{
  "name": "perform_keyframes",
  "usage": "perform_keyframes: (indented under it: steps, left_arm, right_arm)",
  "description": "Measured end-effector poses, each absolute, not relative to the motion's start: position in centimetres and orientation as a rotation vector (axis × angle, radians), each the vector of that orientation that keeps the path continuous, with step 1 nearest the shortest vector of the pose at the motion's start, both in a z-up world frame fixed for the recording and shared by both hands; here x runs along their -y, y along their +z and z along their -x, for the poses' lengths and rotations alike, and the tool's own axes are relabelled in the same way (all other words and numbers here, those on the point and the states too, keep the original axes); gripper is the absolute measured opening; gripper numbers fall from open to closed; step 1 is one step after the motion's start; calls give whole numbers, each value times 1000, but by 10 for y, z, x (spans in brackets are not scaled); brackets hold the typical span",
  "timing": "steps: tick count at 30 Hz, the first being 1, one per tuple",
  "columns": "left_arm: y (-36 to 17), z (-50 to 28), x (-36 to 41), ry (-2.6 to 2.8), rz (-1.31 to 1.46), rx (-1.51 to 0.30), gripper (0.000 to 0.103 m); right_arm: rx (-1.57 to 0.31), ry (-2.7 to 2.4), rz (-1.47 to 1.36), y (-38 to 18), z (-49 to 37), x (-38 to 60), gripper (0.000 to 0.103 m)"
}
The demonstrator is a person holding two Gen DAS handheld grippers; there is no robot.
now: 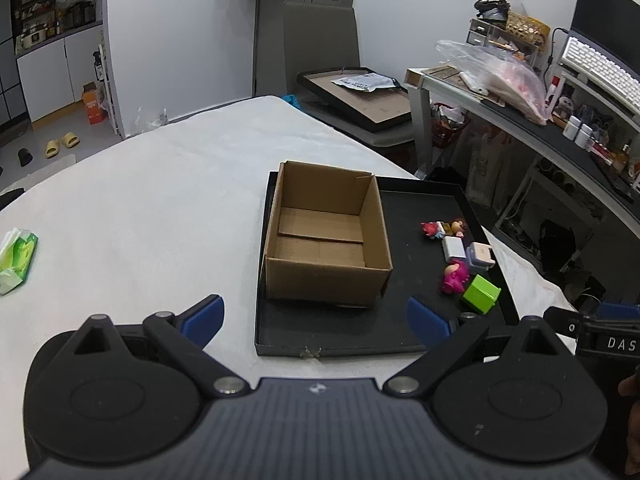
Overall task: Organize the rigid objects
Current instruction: 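Reach the right gripper to the lime-green cube and grasp it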
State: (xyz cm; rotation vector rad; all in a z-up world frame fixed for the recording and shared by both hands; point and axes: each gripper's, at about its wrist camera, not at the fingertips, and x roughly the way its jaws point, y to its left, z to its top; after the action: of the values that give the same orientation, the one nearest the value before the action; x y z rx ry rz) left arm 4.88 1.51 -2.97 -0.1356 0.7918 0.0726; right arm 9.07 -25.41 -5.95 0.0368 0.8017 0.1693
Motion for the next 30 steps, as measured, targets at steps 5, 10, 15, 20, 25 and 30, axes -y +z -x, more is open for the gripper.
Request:
perform_keyframes:
  steps: [5,10,15,20,25,30]
  left_arm:
    - [-41,-66,-18,85,148,-811,97]
    - [-53,-81,-22,98,152,-829,97]
    - [-62,-97,-29,126,178,-840,97]
    - [-70,-110,-37,147,183,-851,97]
    - [-77,-128,-39,164,157,-877,94]
    - [-87,-145,-42,187,150,-884,91]
  right_arm:
    - [-832,147,-48,-72,-106,255,103]
    - [-857,128,-90,-85,-124,265,103]
    - [-883,119,-119,-93,-142,274,103]
    - [-919,87,-172,-106,-166,279,103]
    - [-943,9,-215,-122,-189,283,103]
    - [-939,-50,-250,-136,-209,285,103]
